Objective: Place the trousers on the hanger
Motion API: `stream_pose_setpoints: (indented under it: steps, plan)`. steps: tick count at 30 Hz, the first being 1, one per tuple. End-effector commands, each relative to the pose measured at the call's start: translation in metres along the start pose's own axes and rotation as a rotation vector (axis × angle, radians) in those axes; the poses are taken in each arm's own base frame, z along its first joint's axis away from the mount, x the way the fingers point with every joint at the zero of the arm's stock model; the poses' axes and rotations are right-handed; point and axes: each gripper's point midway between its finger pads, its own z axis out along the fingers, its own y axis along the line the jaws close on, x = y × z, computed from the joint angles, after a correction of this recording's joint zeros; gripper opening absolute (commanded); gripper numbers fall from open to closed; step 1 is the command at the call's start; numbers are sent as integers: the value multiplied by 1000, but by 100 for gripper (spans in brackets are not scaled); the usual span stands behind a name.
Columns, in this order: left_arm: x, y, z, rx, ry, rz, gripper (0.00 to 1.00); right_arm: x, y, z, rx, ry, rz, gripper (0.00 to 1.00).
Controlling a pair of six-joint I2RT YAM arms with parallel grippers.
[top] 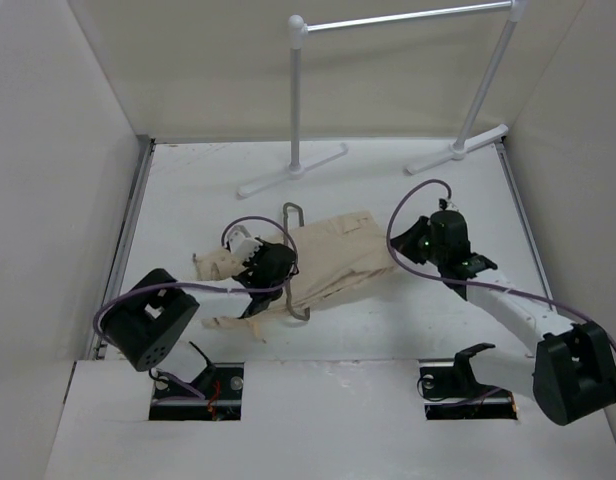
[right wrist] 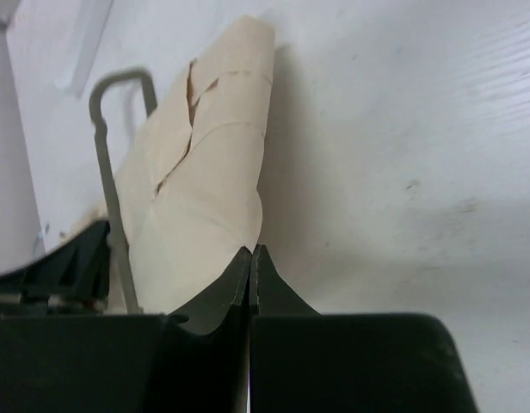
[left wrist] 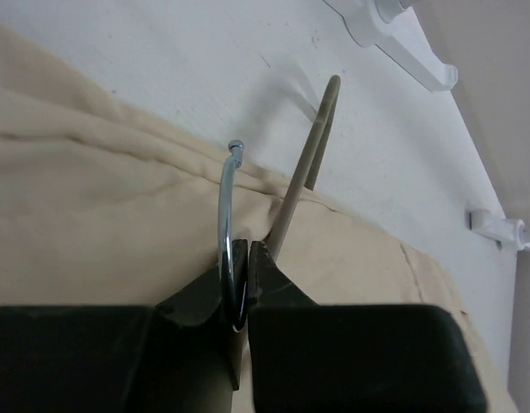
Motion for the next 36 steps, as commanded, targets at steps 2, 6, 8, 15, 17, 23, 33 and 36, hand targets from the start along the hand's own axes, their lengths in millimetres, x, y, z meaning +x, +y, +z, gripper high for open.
stream_pose_setpoints:
  steps: [2,6,8,15,17,23,33,36]
  plan:
    - [-27,34,-11,-92,-45,155,0,-43,-1,-10,-6,-136,38,1]
    - [-39,6,-18,-38,-56,157,0,-18,-20,-1,51,-76,52,5]
    - [-38,-10,-22,-4,-49,153,0,-6,-30,3,73,-39,60,9]
    - [-1,-61,-43,108,23,165,0,28,-40,2,131,38,17,16]
    - [5,-68,-45,115,32,175,1,30,-45,-1,166,40,-13,45]
    - [7,-96,-51,131,43,176,1,-15,2,-43,72,-93,-174,82]
    - [29,-128,-53,137,76,197,2,94,149,-76,-554,136,-194,63]
    - [32,-130,-50,132,92,194,2,121,163,-63,-598,171,-160,66]
